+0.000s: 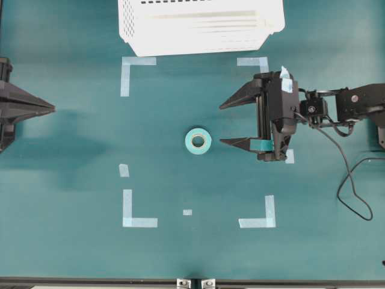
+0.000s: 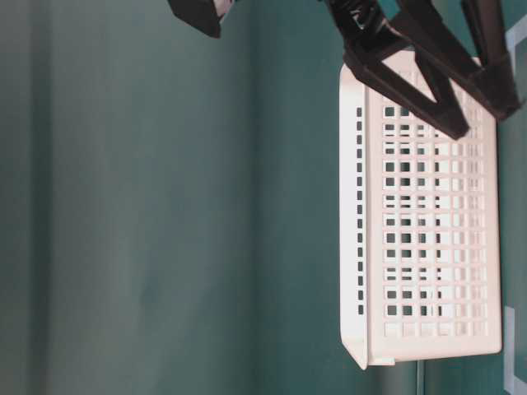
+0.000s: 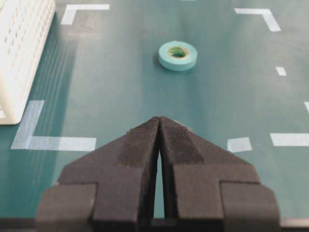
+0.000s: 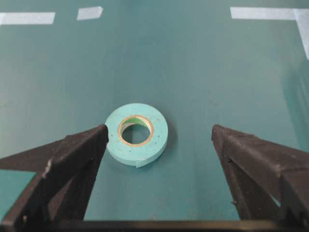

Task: Put the tape in the middle into the white basket.
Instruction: 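Advance the open right gripper left over the teal tape roll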

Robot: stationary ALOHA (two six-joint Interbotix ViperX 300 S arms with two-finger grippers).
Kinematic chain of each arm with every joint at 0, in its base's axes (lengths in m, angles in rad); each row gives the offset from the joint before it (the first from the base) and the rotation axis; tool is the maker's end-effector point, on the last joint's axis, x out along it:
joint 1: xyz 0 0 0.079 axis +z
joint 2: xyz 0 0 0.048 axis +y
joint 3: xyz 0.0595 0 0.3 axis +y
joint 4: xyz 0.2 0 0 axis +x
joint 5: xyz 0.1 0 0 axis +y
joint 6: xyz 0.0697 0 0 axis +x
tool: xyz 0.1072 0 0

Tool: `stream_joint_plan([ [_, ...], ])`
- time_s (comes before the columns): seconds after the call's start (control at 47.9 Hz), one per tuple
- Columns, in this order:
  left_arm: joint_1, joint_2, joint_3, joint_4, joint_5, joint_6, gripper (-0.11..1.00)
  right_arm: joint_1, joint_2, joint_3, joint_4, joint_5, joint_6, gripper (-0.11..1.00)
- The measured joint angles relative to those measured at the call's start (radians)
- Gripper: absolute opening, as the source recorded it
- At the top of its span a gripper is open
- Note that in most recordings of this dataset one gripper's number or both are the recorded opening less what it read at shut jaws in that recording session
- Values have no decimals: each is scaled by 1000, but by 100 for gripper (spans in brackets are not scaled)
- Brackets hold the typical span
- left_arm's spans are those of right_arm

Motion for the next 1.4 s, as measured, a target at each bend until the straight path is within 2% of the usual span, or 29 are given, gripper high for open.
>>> stream_joint_plan([
  [0.961, 0, 0, 0, 0, 0, 0, -11, 20, 138, -97, 2, 44, 3, 100],
  [1.233, 0, 0, 0, 0, 0, 0, -11, 21, 173, -117, 5, 64, 43, 100],
  [1.4, 0, 0, 0, 0, 0, 0, -11, 23, 183, -121, 5, 67, 44, 100],
])
